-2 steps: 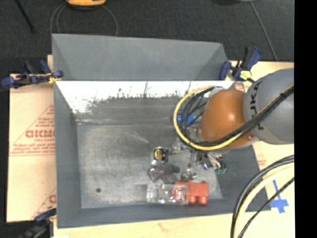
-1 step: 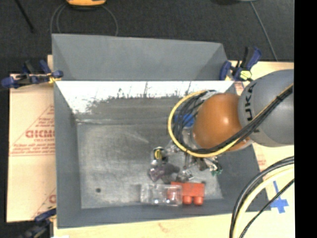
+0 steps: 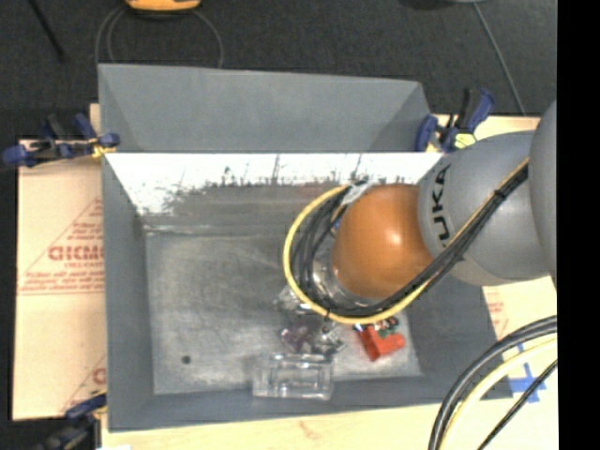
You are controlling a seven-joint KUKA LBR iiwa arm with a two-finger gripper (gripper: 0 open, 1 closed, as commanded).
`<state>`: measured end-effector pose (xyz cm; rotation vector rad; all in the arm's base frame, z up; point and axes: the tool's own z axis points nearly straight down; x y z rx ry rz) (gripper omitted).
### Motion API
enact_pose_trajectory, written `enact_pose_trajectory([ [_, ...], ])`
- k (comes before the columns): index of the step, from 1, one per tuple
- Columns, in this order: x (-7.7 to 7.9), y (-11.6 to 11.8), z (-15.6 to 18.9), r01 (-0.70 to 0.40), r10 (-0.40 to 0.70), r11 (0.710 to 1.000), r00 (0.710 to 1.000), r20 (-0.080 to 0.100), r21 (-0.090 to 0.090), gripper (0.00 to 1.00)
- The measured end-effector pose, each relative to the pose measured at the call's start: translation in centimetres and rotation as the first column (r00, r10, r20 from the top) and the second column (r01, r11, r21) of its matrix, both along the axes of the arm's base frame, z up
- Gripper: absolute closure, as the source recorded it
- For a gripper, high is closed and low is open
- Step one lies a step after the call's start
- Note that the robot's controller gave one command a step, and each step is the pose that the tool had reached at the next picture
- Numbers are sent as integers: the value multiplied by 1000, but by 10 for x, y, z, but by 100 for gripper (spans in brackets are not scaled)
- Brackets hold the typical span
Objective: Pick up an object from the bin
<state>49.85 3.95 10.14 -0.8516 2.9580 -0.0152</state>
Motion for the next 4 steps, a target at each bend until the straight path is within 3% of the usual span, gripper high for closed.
enact_pose_trajectory([
  [1, 79, 29, 1, 45, -46, 999, 998, -53, -6, 0],
  [2, 8, 9, 7, -63, 63, 998, 998, 2, -1, 0],
  [3, 42, -15, -22, -206, 205, 979, 977, -55, -9, 0],
  [4, 20, -30, -25, -404, 403, 915, 914, -38, -11, 0],
])
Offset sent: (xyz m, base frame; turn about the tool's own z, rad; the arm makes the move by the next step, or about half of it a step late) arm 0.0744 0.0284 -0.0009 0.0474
